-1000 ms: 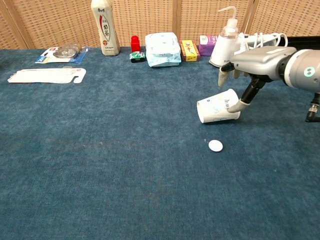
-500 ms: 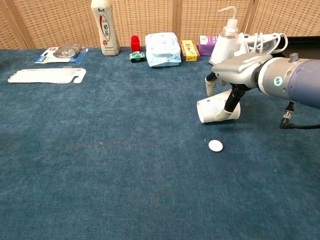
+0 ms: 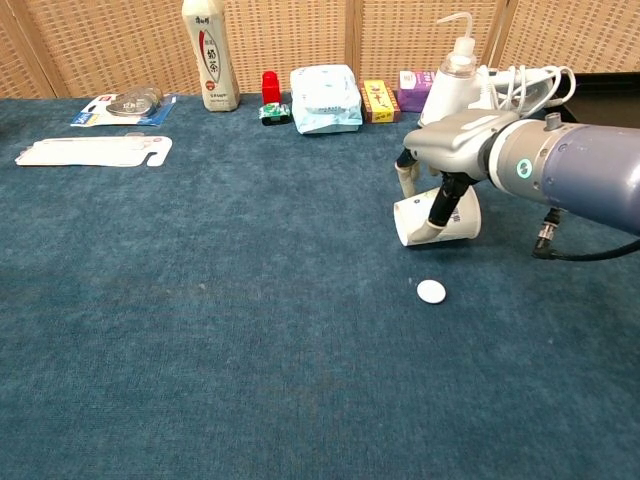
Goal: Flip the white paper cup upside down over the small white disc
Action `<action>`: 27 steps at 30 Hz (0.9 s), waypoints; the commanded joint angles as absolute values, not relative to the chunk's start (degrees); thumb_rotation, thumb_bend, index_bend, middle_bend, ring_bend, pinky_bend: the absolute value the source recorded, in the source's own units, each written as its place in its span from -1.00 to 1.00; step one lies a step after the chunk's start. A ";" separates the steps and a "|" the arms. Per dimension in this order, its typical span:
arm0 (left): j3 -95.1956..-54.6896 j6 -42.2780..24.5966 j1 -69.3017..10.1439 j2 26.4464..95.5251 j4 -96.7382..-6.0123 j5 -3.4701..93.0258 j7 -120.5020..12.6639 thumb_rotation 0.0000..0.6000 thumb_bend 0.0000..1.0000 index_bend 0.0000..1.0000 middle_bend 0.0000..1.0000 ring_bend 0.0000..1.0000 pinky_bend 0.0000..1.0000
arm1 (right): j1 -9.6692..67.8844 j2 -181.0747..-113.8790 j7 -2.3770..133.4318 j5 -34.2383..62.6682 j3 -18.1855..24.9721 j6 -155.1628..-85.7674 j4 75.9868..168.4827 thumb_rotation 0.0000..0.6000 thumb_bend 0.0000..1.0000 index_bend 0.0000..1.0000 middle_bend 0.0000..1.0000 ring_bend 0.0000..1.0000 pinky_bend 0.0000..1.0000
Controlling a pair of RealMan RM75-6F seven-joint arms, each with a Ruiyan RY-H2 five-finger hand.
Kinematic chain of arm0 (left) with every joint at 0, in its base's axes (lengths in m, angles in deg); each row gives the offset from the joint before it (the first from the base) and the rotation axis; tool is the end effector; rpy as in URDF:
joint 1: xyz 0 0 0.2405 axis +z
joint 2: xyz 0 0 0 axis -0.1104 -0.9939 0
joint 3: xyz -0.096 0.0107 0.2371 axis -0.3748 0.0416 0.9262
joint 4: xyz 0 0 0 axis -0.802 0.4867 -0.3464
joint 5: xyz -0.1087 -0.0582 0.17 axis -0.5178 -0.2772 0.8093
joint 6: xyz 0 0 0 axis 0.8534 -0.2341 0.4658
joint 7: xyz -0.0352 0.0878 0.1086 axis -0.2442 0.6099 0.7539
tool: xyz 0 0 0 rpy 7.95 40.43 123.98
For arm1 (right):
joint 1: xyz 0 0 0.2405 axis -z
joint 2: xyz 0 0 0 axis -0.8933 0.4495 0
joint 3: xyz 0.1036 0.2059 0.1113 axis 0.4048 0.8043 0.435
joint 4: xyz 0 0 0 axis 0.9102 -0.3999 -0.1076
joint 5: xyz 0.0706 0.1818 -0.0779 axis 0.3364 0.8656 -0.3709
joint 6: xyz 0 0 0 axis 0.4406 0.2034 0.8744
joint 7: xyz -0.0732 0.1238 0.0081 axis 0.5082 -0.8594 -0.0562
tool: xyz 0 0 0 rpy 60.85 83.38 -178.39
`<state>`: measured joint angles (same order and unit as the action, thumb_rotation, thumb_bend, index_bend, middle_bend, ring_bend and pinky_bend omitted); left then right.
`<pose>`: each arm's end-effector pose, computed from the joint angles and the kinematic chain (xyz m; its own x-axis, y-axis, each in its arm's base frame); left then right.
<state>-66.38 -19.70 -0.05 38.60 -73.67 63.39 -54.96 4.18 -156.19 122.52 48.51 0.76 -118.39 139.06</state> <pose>-0.3311 0.1734 0.1500 0.3732 0.2163 0.9022 0.9141 0.0803 -0.3974 -0.0975 -0.3522 -0.0414 0.7332 -0.2900 0.6150 -0.6794 -0.3495 0.6452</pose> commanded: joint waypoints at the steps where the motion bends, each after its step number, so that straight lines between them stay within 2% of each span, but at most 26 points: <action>1: -66.34 -19.72 0.04 38.63 -73.50 63.35 -55.14 1.00 -0.50 -0.29 -0.36 -0.57 -0.52 | 4.00 -156.42 122.52 48.79 0.92 -118.37 138.72 0.42 -0.48 -0.23 -0.48 -0.42 -0.50; 8: -66.37 -19.72 0.15 38.80 -72.98 63.28 -55.60 1.00 -0.50 -0.29 -0.36 -0.57 -0.52 | 3.38 -157.20 123.35 49.21 0.72 -118.38 137.52 0.41 -0.41 -0.07 -0.43 -0.38 -0.48; 14: -66.39 -19.58 0.18 38.92 -72.51 63.16 -55.89 1.00 -0.50 -0.29 -0.36 -0.57 -0.52 | 4.36 -156.70 120.28 47.90 2.00 -119.43 138.70 0.42 -0.40 -0.01 -0.43 -0.33 -0.47; 20: -66.52 -19.56 0.03 38.85 -72.60 63.30 -55.76 1.00 -0.50 -0.29 -0.36 -0.57 -0.52 | 7.94 -153.56 109.30 46.27 5.72 -117.72 143.01 0.41 -0.40 0.00 -0.42 -0.31 -0.47; 23: -66.60 -19.75 0.03 38.63 -72.93 63.38 -55.49 1.00 -0.50 -0.29 -0.36 -0.57 -0.52 | 10.82 -151.42 100.50 44.79 8.21 -115.38 145.67 0.41 -0.40 0.01 -0.40 -0.31 -0.47; 27: -66.73 -19.85 -0.10 38.24 -73.64 63.44 -54.90 1.00 -0.50 -0.29 -0.36 -0.57 -0.52 | 14.39 -149.27 90.42 41.28 9.39 -111.78 147.25 0.42 -0.41 0.02 -0.39 -0.30 -0.47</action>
